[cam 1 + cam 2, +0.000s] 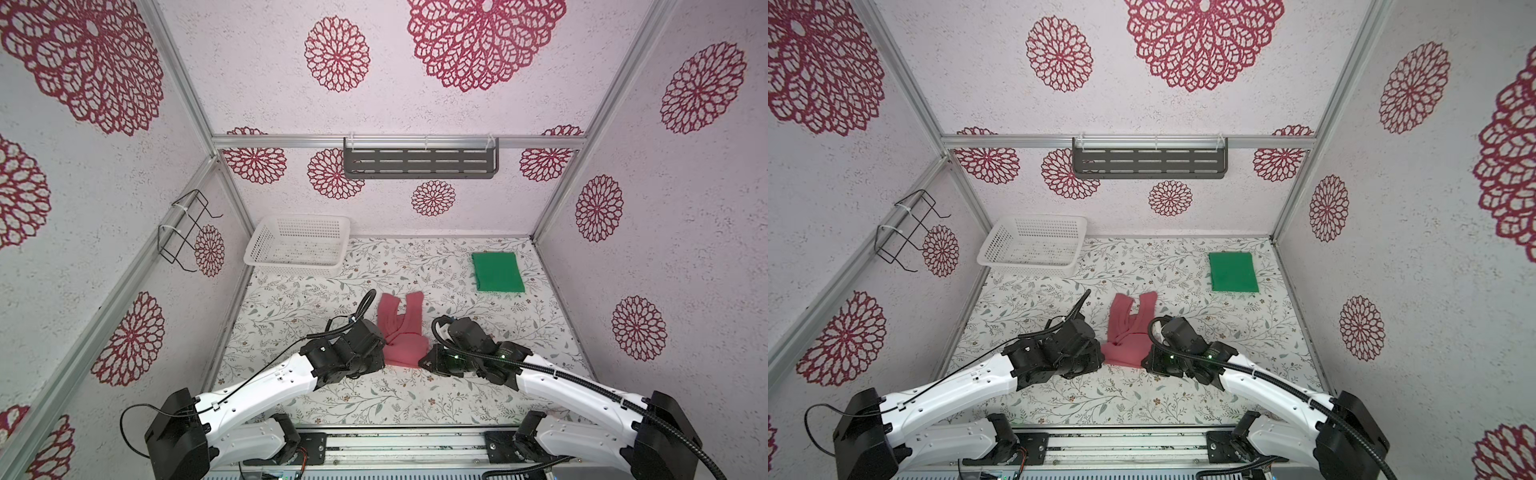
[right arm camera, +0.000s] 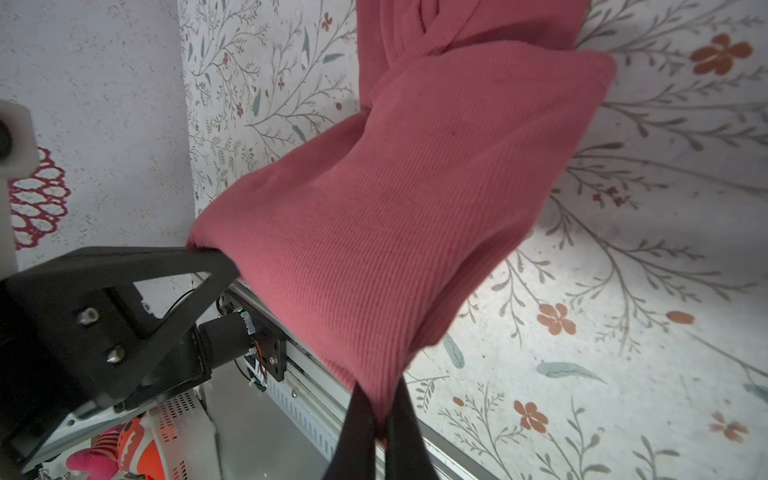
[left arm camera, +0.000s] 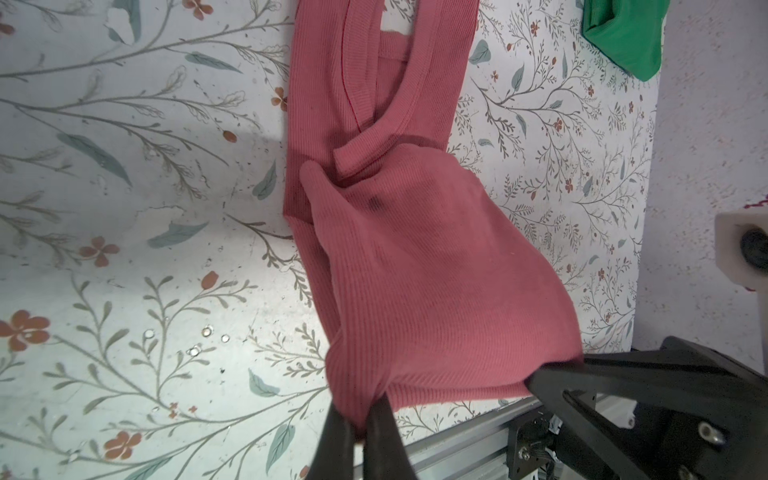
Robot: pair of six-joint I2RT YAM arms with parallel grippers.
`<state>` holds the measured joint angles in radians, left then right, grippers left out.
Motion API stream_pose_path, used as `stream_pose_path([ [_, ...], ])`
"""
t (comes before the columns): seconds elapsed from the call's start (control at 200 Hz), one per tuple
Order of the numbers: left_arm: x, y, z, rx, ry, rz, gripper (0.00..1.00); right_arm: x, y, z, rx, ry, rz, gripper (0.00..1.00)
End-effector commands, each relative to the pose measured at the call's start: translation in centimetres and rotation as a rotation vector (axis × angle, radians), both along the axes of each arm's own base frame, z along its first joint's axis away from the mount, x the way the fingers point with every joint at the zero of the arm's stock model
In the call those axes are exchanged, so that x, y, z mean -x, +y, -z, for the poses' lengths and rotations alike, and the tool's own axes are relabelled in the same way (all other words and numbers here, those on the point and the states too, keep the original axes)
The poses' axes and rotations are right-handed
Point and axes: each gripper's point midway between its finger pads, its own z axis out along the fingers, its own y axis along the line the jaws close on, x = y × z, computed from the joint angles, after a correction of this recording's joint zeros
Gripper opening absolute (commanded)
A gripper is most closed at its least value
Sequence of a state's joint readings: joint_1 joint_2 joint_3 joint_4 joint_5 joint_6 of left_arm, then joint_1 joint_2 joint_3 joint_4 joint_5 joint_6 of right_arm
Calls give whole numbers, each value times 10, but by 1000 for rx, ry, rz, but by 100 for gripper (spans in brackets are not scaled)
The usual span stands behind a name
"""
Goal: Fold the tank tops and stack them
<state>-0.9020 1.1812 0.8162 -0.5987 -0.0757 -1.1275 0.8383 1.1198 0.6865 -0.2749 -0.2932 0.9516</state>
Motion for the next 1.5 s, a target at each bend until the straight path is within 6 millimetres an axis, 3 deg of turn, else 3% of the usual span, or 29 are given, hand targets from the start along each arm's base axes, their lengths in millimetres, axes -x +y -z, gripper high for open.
stream_pose_path([
  [0.0,-16,7,-8,-43,-34,-31,0,-17,1,-14,-8,-19,26,0],
  [0.245,-33,8,-7,-45,-11,-21,0,-35,1,-16,4,-3,12,0],
  [0.49,-67,12,-7,-48,-13,-12,0,-61,-1,-14,8,-3,6,0],
  [0.761,-104,7,11,-61,8,17,0,-101,7,-5,20,-41,-20,0],
  [0.986,-146,7,22,-43,-6,13,0,-131,8,11,53,-37,-53,0],
  [1.136,-185,3,30,-23,-23,21,0,-155,3,23,87,-47,-61,0],
  [1.326,-238,-8,33,4,-65,48,0,-200,-5,28,135,-112,-68,3],
  [1.366,-249,-9,22,8,-98,54,9,-211,-9,27,156,-128,-60,7],
  [1.376,-251,-9,33,-2,-81,55,12,-215,-11,27,162,-133,-58,7],
  [1.396,-255,-8,35,-6,-85,57,18,-221,-15,27,175,-142,-52,8],
  [1.451,-267,-5,26,-14,-119,57,35,-237,-28,29,221,-151,-21,13],
  [1.496,-271,-1,18,-24,-134,56,44,-248,-39,27,267,-163,-3,21],
])
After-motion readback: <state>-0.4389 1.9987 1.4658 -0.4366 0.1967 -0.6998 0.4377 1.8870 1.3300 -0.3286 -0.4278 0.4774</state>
